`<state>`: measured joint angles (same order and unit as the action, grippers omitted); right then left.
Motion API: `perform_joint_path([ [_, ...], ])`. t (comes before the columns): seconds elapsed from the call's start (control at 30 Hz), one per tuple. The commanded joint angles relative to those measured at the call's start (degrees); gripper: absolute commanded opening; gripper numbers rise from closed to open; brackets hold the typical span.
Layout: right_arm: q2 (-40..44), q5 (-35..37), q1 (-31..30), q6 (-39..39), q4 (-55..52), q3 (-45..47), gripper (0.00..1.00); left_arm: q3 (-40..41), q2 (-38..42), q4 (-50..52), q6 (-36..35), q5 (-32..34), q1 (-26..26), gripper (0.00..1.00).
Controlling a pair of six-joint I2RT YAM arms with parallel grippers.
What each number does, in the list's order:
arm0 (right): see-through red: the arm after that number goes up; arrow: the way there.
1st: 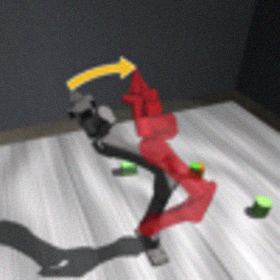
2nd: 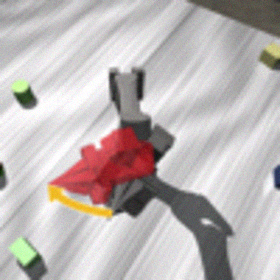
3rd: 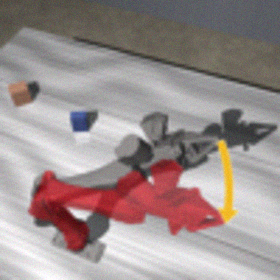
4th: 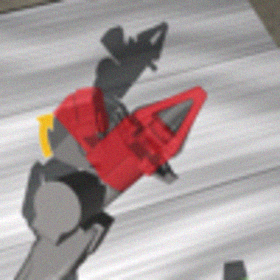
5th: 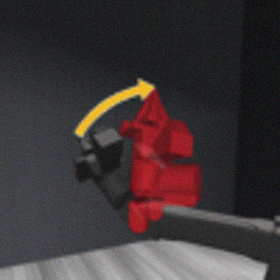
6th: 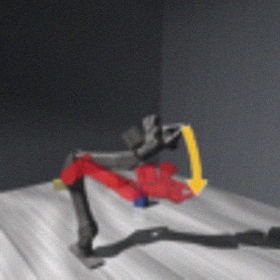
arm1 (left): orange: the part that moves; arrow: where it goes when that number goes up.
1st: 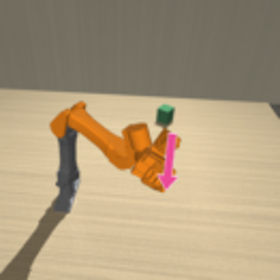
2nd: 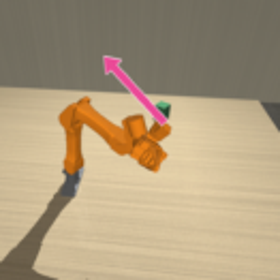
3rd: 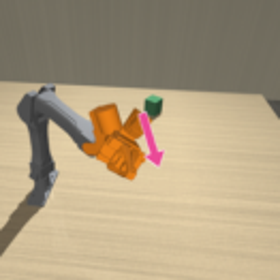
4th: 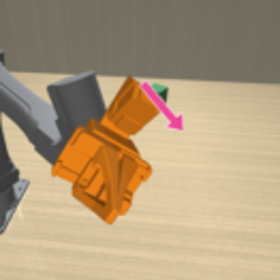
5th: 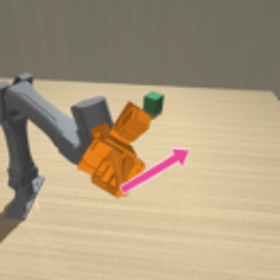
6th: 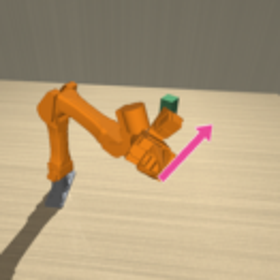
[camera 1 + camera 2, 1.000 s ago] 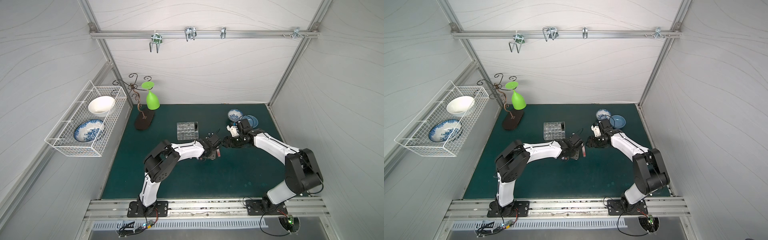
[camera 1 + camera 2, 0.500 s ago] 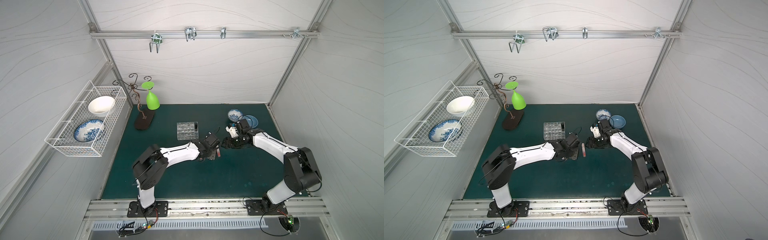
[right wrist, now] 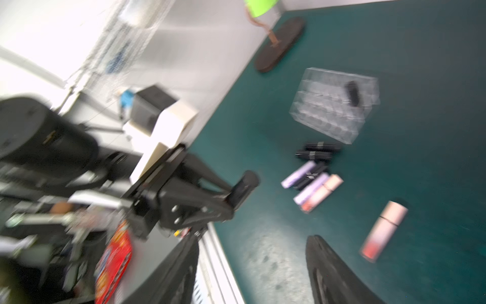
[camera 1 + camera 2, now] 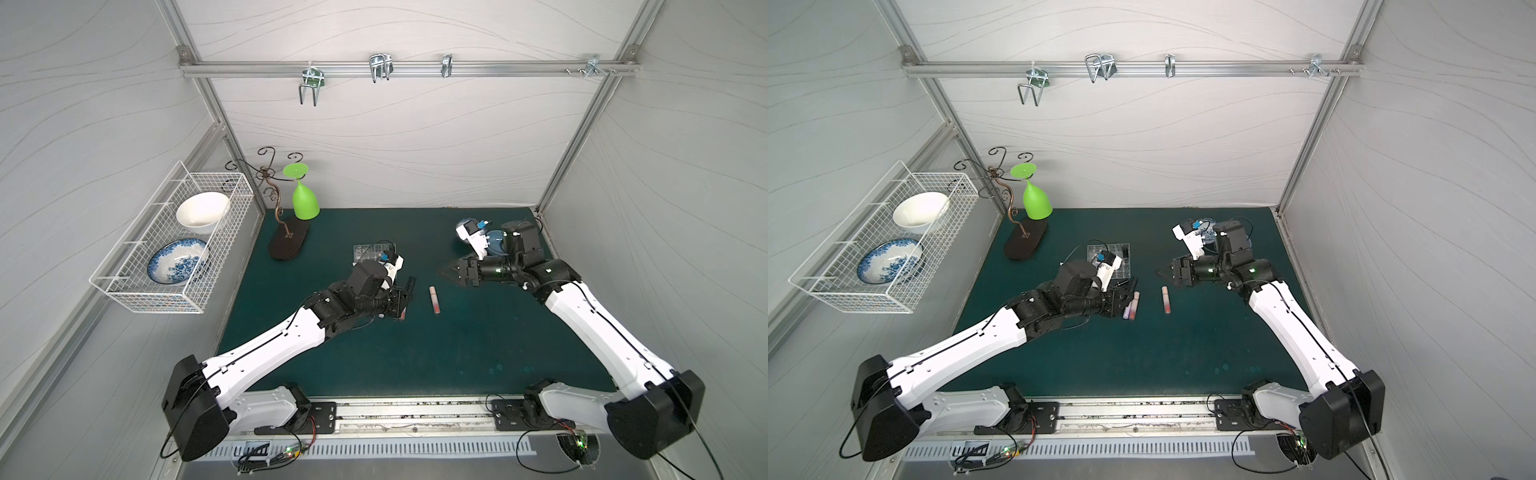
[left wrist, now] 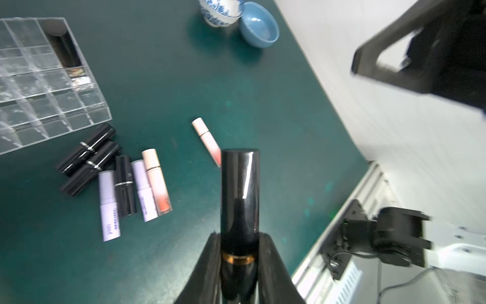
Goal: Arrange the lipsticks in the organizer
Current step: Pick up the lipstick at the center of the board.
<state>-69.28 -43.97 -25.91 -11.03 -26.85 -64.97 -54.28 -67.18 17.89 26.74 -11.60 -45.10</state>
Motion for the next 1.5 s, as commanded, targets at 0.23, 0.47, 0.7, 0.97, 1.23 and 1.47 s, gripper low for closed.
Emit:
perform_joint_path([
  [0.23,-2.65,-17.76,-1.59,-1.88,6.61,0.4,0.66,0.4,3.03,-9.66,0.63,-18.31,0.04,0.16],
  [0.47,-4.43,-18.55,-3.77,0.32,3.45,-0.86,0.6,0.54,4.17,-10.35,1.3,-20.07,0.04,0.16],
  [0.7,-5.66,-17.89,-6.75,1.89,1.76,-0.86,0.47,0.79,5.46,-9.18,0.88,-18.85,0.17,0.16],
  [0.97,-5.01,-18.36,-6.7,0.73,3.28,0.11,0.3,1.27,6.34,-8.42,0.59,-18.36,0.72,0.16],
  [1.23,-5.28,-15.11,-6.76,-0.41,3.99,-0.78,0.15,0.22,8.84,-1.24,-0.94,-3.62,0.9,0.58],
  [1.47,-11.43,4.17,-10.1,0.95,2.61,-7.09,0.15,3.14,15.15,5.72,-0.46,23.18,0.9,0.65],
])
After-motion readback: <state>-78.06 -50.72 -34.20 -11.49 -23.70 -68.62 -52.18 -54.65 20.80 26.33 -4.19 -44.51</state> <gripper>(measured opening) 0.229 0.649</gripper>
